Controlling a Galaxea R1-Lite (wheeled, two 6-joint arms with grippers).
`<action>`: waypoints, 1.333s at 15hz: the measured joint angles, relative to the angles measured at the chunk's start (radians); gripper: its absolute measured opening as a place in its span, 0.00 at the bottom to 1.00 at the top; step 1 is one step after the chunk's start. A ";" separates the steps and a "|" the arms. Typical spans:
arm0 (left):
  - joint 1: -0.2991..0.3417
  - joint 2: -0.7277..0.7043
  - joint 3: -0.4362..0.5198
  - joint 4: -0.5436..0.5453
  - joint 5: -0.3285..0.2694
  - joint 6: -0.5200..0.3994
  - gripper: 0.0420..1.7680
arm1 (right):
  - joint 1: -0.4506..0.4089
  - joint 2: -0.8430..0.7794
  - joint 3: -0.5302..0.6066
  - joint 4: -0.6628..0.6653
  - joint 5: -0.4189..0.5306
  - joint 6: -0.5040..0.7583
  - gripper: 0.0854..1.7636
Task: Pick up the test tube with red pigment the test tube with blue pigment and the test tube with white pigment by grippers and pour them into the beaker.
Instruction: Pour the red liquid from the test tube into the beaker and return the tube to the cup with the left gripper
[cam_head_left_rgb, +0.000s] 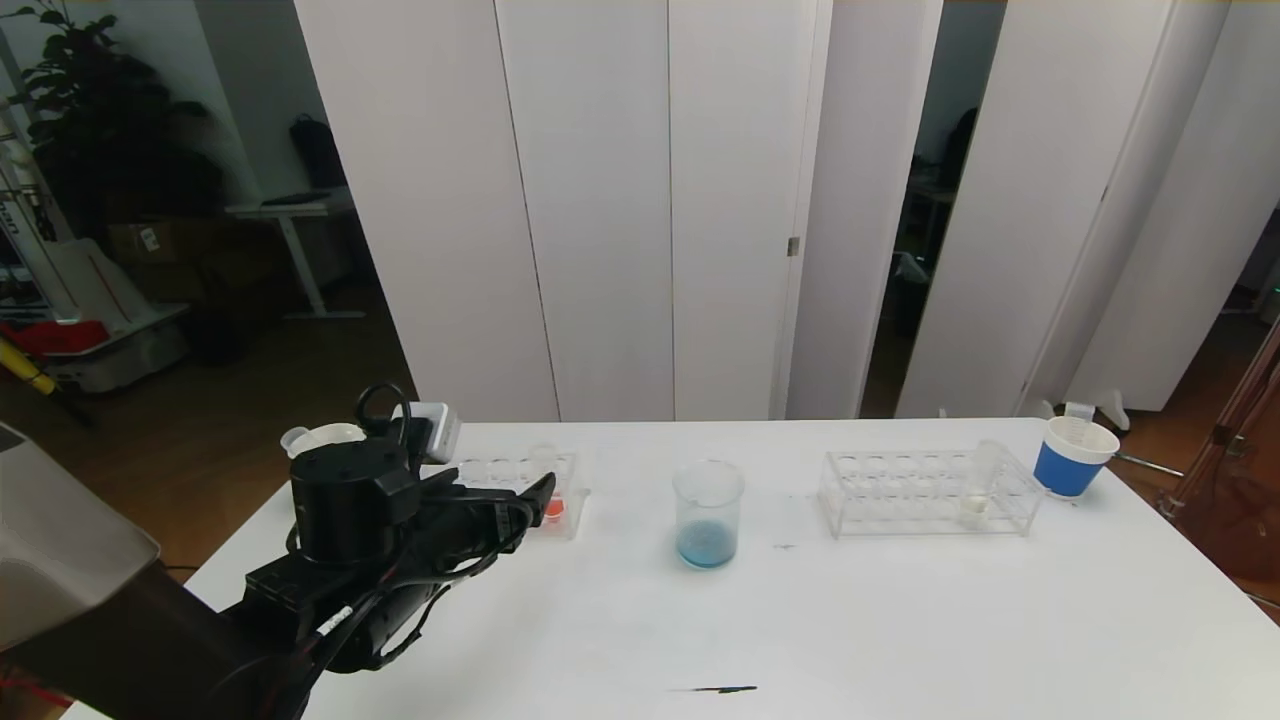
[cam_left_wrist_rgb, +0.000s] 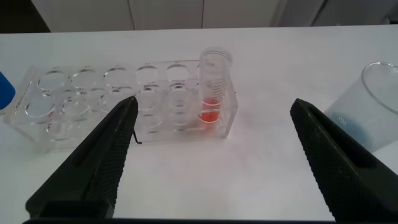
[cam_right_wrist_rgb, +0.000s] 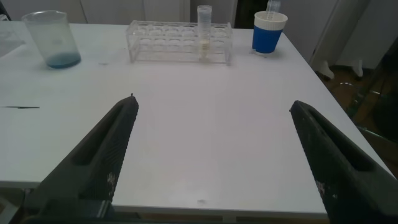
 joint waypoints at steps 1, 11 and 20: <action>0.001 0.021 -0.018 -0.001 0.011 0.000 0.99 | 0.000 0.000 0.000 0.000 0.000 0.000 0.99; 0.031 0.198 -0.193 -0.012 0.054 0.000 0.99 | 0.000 0.000 0.000 0.000 0.000 0.000 0.99; 0.033 0.315 -0.254 -0.086 0.121 -0.003 0.99 | 0.000 0.000 0.000 0.000 0.000 0.000 0.99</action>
